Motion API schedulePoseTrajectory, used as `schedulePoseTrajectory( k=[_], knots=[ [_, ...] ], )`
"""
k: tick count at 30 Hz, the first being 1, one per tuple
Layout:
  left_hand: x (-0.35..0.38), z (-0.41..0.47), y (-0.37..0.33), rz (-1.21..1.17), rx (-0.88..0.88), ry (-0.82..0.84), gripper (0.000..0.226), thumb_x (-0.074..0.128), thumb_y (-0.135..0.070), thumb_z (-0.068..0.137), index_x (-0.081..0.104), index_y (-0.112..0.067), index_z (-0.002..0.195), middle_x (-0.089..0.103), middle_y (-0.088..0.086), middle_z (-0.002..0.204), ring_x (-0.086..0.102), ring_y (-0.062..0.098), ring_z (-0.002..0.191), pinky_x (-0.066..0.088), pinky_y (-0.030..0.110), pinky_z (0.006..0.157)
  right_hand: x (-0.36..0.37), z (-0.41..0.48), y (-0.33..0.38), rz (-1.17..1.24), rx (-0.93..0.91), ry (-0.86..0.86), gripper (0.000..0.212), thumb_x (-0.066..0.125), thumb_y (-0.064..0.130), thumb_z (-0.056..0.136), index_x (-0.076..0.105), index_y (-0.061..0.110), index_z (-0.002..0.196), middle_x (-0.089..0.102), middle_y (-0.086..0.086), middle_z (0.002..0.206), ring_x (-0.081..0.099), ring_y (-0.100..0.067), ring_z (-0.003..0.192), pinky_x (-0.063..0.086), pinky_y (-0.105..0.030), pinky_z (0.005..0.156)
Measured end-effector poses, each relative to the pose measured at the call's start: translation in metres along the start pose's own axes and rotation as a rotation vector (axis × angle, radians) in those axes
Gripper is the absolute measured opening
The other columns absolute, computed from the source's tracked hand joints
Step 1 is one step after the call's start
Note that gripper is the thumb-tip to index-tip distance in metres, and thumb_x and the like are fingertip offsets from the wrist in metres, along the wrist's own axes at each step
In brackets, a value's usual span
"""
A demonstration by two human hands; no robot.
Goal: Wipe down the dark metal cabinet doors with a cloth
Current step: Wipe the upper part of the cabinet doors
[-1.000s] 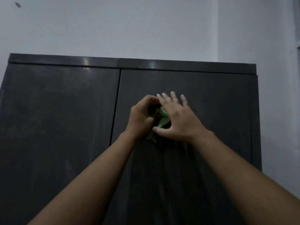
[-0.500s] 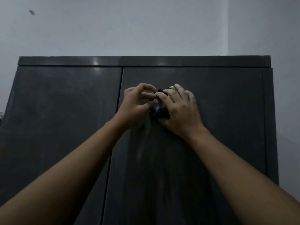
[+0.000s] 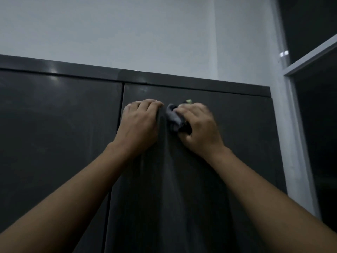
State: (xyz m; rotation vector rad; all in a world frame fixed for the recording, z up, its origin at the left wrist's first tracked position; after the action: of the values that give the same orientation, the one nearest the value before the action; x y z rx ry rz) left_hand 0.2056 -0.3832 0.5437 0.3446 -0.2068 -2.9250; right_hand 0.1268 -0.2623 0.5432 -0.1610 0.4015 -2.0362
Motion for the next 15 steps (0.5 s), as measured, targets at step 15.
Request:
schedulePoseTrajectory(
  k=[15],
  knots=[
    [0.013,0.004,-0.015,0.054,0.195,-0.021,0.047,0.049,-0.019,0.094,0.052,-0.021,0.141,0.056,0.003,0.139,0.048,0.028,0.126,0.038,0.05,0.109,-0.023,0.007,-0.061,-0.078,0.298,-0.121,0.048,0.056,0.038,0.078,0.065,0.019,0.121,0.065,0.002,0.123,0.055,-0.027,0.11,0.036,-0.025,0.095]
  ],
)
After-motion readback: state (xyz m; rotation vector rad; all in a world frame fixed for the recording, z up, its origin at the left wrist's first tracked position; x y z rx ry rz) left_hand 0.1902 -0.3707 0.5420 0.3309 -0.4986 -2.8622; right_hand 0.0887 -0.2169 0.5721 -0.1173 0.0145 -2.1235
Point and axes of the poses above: each hand's wrist, its own z-axis towards the middle knuckle, its own x-axis out of the palm, y = z × x, the point moved 10 cm from there along z, towards the middle knuckle
